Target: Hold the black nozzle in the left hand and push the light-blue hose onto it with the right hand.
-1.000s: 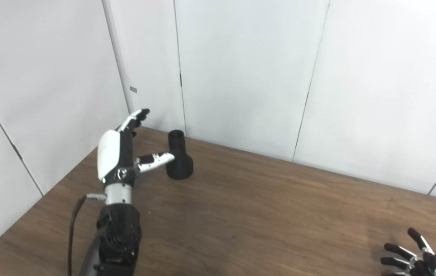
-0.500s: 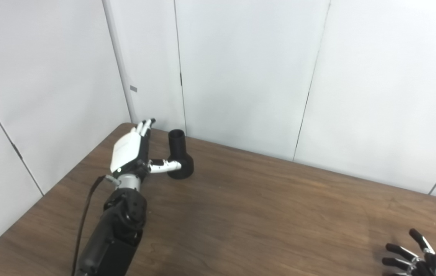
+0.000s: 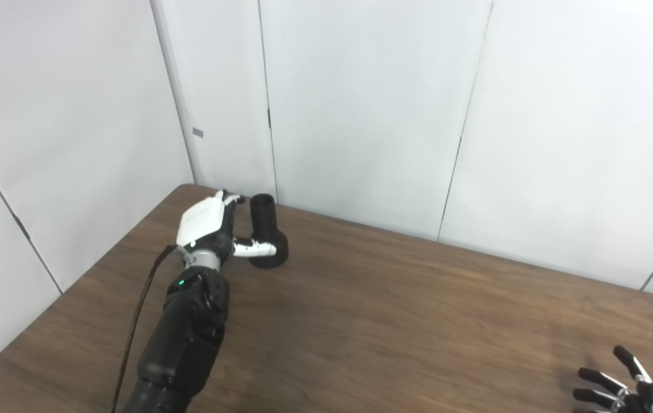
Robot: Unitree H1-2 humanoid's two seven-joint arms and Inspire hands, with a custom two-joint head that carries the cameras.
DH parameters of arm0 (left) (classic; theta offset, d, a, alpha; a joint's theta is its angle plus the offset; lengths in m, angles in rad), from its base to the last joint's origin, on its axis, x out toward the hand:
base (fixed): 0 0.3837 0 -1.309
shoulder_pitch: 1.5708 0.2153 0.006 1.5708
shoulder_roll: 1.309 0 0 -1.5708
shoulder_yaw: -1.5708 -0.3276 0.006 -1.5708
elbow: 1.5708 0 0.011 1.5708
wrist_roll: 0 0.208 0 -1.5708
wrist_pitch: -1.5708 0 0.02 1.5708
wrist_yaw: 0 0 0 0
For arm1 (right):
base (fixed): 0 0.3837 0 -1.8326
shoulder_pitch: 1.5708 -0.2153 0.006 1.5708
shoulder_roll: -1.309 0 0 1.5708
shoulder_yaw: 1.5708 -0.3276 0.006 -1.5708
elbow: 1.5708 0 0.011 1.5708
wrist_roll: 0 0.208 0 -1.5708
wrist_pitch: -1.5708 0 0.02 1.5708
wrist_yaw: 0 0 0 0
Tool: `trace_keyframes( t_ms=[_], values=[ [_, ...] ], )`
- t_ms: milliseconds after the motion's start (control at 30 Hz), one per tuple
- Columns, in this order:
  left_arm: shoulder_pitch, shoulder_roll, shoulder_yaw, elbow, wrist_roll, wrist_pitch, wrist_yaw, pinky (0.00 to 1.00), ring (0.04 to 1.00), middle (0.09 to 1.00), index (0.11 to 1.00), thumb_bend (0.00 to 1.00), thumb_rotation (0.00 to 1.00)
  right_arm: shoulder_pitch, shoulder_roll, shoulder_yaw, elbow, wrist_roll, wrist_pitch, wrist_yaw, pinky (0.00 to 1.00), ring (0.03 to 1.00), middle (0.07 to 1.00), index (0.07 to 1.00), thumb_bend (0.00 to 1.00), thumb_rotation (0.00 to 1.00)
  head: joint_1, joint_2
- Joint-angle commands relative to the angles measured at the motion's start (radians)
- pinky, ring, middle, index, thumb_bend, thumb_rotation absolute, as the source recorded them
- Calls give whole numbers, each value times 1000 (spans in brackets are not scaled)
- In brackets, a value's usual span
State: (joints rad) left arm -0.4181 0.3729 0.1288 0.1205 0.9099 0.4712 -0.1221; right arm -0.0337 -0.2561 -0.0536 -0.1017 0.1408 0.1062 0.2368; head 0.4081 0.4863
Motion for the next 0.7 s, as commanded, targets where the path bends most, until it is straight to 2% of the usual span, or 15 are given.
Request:
trace_keyframes(
  t_ms=[0, 167, 433, 567, 667],
  values=[
    [-63, 15, 9, 12, 15, -2, 37, 1000, 1000, 1000, 871, 1000, 426, 1, -17, -5, -22, -8, 4, -6, 562, 700, 786, 981, 502, 1000, -3, 3],
    [-78, 9, 20, 55, -12, -2, 23, 1000, 1000, 1000, 895, 1000, 429, 5, -12, -8, -46, -16, 28, -18, 561, 695, 778, 974, 496, 1000, -6, 10],
    [-88, -25, 43, 97, 0, -2, 2, 1000, 1000, 1000, 901, 1000, 427, 15, -8, -7, -103, -28, 76, -26, 559, 693, 780, 980, 475, 1000, -10, 28],
    [-96, -47, 52, 137, 27, -2, 9, 1000, 962, 943, 865, 1000, 419, 21, -7, -9, -136, -27, 114, -29, 576, 701, 789, 989, 459, 1000, -13, 37],
    [-104, -58, 57, 164, 22, -2, 14, 995, 932, 929, 876, 1000, 404, 23, -9, -10, -155, -24, 139, -27, 594, 703, 784, 996, 451, 1000, -17, 42]
  ],
)
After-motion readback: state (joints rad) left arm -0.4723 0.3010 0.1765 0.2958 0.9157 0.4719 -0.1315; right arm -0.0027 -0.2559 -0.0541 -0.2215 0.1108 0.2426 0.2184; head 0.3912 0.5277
